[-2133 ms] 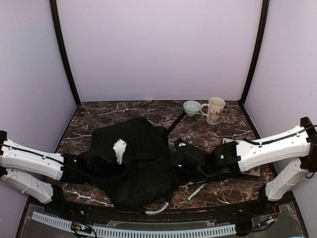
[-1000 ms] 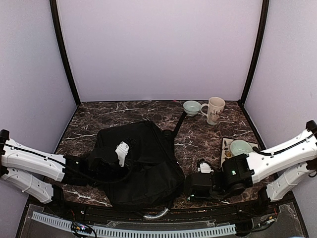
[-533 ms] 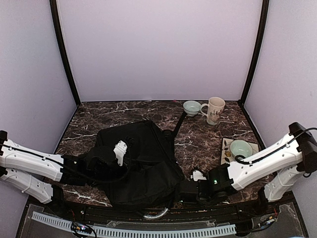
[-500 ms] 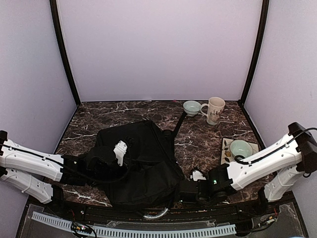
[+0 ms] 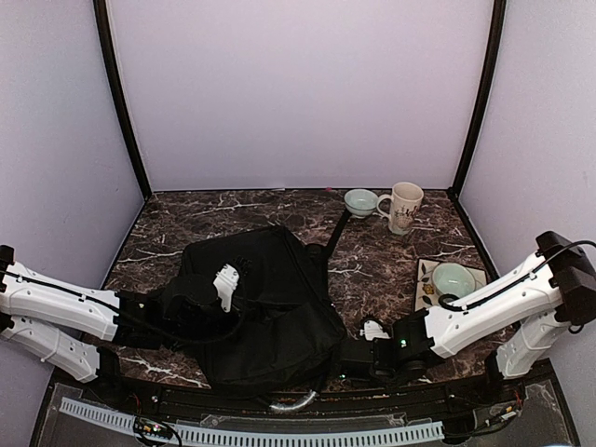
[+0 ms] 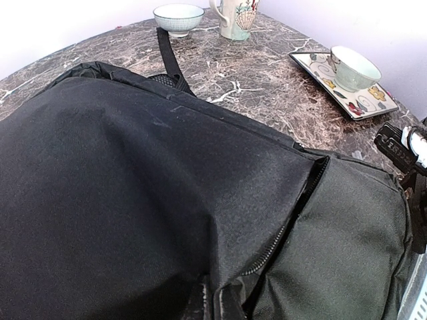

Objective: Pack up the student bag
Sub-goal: Pick up the pen from the center of the board.

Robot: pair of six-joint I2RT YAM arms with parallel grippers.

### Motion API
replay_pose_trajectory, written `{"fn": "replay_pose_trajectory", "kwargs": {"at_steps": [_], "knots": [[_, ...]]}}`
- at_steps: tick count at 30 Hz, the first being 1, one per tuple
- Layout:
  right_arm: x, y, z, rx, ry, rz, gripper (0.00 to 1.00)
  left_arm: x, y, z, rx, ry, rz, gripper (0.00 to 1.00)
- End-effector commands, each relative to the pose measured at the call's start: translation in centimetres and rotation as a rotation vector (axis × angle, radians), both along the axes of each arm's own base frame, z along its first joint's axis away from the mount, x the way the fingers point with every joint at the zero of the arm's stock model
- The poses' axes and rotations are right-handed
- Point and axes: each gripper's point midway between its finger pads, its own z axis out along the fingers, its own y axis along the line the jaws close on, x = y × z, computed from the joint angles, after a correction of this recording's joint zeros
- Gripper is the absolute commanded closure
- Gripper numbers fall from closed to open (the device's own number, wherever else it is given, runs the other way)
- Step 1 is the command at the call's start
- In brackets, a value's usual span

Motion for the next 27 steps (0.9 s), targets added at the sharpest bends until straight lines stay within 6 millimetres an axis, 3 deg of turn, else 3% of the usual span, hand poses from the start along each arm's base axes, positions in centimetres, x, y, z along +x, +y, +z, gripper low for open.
{"fn": "replay_pose_trajectory", "kwargs": {"at_steps": [1, 5, 9, 21, 27], "knots": [[-0.4, -0.6, -1.2, -0.016, 0.032, -0.009, 0.58, 0.9, 0.1, 2.0, -0.065, -0.044, 0.044, 1.0], [-0.3, -1.3, -1.1, -0.038, 0.022, -0.01, 0.72, 0.9, 0.1, 2.0, -0.065, -0.045, 0.04, 1.0], [-0.2, -1.8, -0.8, -0.063, 0.005, -0.011, 0.79, 0.9, 0.1, 1.9, -0.059, -0.043, 0.038, 1.0], [-0.1, -3.0, 2.1, -0.128, -0.06, -0.017, 0.9, 0.5, 0.1, 2.4, -0.083, -0.04, 0.018, 1.0], [-0.5, -3.2, 1.4, -0.102, -0.043, -0.006, 0.88, 0.4, 0.3, 2.0, -0.083, -0.04, 0.015, 1.0]]}}
